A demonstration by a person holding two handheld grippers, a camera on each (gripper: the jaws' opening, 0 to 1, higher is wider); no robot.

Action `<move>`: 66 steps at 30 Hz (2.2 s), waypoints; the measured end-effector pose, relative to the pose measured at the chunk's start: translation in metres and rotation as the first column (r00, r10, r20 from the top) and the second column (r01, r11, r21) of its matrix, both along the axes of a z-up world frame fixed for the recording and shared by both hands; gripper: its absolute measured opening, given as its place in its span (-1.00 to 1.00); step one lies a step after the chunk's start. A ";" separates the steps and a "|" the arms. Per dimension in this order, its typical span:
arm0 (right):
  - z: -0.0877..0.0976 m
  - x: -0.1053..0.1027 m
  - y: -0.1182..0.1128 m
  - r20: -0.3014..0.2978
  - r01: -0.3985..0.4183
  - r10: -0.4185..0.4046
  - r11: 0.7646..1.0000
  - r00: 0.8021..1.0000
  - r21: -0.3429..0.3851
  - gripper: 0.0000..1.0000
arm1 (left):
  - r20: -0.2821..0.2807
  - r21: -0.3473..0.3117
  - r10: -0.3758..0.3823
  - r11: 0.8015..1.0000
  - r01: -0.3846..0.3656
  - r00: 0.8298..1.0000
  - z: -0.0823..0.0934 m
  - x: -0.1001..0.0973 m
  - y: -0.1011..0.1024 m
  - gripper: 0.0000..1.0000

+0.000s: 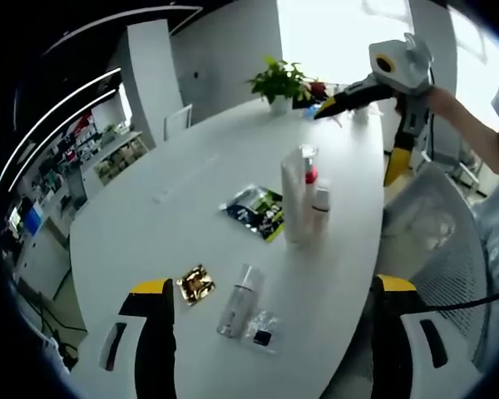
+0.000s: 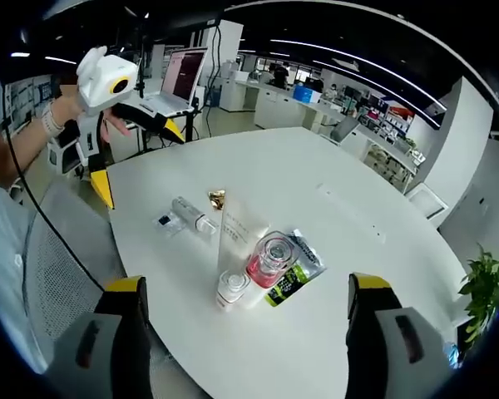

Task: Arrange the skincare products in the storage area until every visible bottle or jar stands upright without overlapping.

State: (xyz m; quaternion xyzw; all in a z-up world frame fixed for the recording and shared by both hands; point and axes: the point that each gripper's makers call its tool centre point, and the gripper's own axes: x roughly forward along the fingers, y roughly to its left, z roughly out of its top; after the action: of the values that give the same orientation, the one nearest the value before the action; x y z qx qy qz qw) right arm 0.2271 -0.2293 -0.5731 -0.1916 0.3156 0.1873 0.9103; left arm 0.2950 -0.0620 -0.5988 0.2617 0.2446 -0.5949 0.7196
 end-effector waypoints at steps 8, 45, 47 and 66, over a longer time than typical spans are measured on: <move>-0.003 0.002 -0.002 0.002 0.011 -0.011 1.000 1.000 0.001 0.99 | 0.012 0.035 -0.015 0.999 0.014 1.000 -0.014 0.010 0.003 0.95; -0.033 -0.009 0.000 -0.121 0.031 -0.016 0.991 0.993 0.128 -0.06 | -0.091 0.160 -0.074 0.983 0.088 0.993 -0.098 0.045 -0.019 0.50; -0.034 -0.011 0.001 -0.128 0.027 -0.010 0.991 0.992 0.128 -0.12 | -0.089 0.162 -0.076 0.983 0.090 0.993 -0.101 0.047 -0.022 0.38; -0.038 -0.015 -0.006 -0.140 0.068 -0.047 0.986 0.989 0.150 -0.22 | -0.110 0.221 -0.080 0.970 0.102 0.991 -0.135 0.055 -0.039 -0.24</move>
State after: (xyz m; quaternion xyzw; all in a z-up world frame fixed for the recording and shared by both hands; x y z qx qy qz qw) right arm 0.2123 -0.2352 -0.6111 -0.0983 0.3668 0.1975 0.9038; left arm 0.3502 -0.1011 -0.7339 0.3229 0.3342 -0.6079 0.6438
